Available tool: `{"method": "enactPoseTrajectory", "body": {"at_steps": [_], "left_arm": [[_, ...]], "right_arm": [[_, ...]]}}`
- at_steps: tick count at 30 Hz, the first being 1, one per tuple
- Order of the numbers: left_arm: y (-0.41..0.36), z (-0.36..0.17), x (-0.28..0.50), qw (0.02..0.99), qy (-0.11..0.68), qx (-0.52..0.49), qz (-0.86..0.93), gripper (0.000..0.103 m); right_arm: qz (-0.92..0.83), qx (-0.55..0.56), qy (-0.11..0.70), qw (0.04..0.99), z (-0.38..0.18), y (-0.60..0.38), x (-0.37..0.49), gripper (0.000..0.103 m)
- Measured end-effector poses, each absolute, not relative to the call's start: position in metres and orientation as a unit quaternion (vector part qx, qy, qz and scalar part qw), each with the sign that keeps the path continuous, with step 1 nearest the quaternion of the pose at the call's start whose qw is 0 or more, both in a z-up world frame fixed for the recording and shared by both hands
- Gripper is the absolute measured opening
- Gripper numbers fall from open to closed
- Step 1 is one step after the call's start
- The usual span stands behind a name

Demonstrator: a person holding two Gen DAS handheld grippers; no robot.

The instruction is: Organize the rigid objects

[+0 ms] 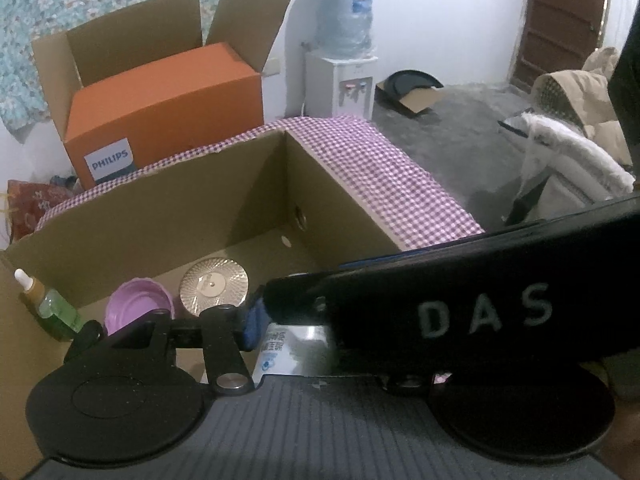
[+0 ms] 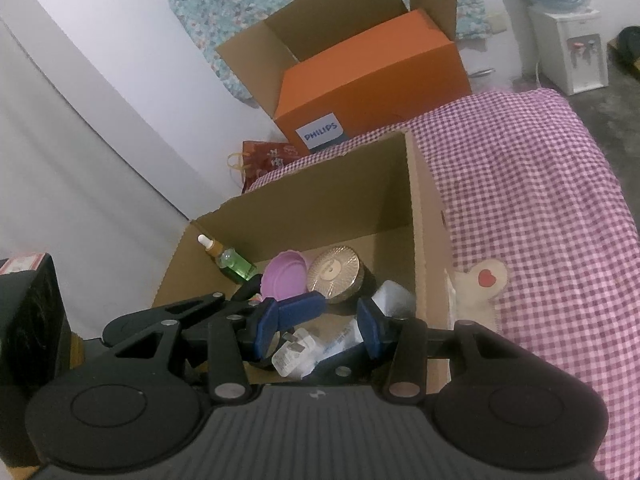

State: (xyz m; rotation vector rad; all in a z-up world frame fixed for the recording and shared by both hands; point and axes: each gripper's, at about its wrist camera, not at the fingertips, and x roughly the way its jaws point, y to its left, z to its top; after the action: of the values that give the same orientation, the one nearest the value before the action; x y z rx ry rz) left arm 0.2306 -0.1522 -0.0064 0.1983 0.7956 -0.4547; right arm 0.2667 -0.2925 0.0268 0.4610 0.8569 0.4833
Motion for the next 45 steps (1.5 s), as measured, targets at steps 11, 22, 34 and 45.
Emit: {"method": "enactPoseTrajectory", "body": {"at_steps": [11,22,34,45], "left_arm": [[-0.122,0.032,0.210,0.919,0.333,0.056,-0.205,0.064],[-0.096,0.045,0.167,0.932,0.307,0.022,-0.193,0.083],[-0.075,0.043,0.113,0.935,0.305,0.027,-0.178,0.103],[-0.059,0.055,0.080,0.943,0.298,0.032,-0.143,0.103]], "right_arm": [[0.228,0.250,0.367,0.867,0.052,-0.313,0.245,0.048],[0.222,0.291,0.335,0.868,0.068,-0.321,0.193,0.050],[0.206,0.281,0.326,0.879,0.075,-0.310,0.137,0.061],[0.191,0.234,0.310,0.902,0.091,-0.297,0.095,0.084]]}}
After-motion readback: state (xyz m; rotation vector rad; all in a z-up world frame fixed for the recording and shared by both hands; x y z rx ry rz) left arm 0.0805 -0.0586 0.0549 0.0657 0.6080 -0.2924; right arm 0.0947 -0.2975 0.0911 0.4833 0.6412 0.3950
